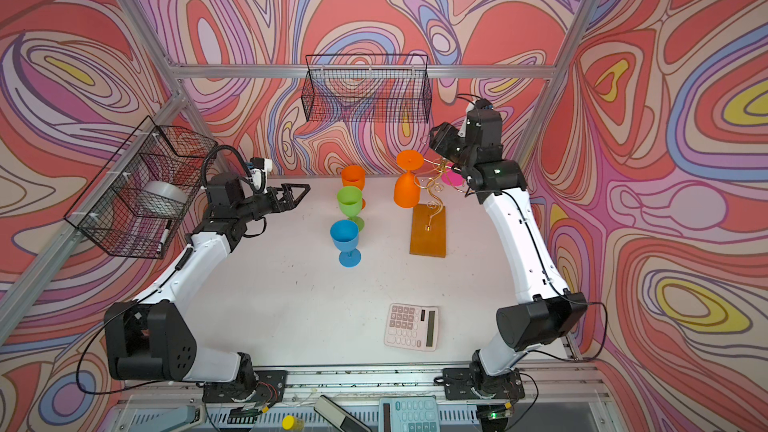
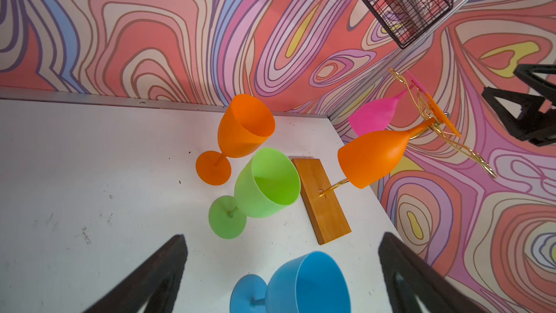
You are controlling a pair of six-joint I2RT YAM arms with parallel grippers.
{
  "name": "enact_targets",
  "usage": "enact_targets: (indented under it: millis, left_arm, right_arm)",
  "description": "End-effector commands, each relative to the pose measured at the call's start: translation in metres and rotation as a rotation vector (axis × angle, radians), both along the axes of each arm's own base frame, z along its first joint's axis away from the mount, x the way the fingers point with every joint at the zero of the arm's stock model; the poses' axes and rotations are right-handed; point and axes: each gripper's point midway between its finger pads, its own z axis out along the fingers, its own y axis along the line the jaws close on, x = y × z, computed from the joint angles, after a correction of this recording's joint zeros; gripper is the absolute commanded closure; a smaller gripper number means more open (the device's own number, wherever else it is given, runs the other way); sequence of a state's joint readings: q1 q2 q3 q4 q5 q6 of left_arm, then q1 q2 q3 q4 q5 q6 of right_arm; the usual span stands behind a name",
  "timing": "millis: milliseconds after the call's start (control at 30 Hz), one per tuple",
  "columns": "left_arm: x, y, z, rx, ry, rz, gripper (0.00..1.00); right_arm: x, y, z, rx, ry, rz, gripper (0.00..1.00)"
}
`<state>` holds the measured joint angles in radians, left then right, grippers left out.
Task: Take the wine glass off the wine glass rack
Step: 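Open the right gripper and raise it toward the pink glass on the rack, then close the right gripper on the pink glass foot while the left arm shifts slightly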
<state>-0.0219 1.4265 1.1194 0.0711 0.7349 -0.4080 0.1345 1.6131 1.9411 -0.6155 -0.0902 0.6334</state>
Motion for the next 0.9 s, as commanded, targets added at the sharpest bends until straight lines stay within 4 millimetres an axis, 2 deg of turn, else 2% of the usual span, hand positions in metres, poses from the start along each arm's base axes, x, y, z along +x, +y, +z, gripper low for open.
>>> enact_targets:
  millis: [0, 233, 433, 633, 867]
  left_arm:
    - [-0.015, -0.014, 0.019, 0.044, -0.121, -0.065, 0.00]
    - [-0.038, -0.029, 0.032, 0.138, -0.288, -0.082, 0.00]
    - [-0.053, -0.031, 0.044, 0.158, -0.436, -0.070, 0.00]
    - [-0.060, -0.029, 0.049, 0.175, -0.500, -0.049, 0.00]
    - [-0.062, -0.039, 0.041, 0.206, -0.485, -0.075, 0.00]
  right_arm:
    - [-0.011, -0.027, 0.025, 0.122, -0.013, -0.056, 0.38]
    - [0.003, -0.054, 0.018, 0.290, 0.064, -0.066, 0.43]
    - [0.007, -0.069, 0.004, 0.402, 0.130, -0.106, 0.47]
    - [0.013, -0.069, -0.014, 0.490, 0.203, -0.120, 0.51]
    - [0.017, -0.069, -0.026, 0.544, 0.233, -0.145, 0.57]
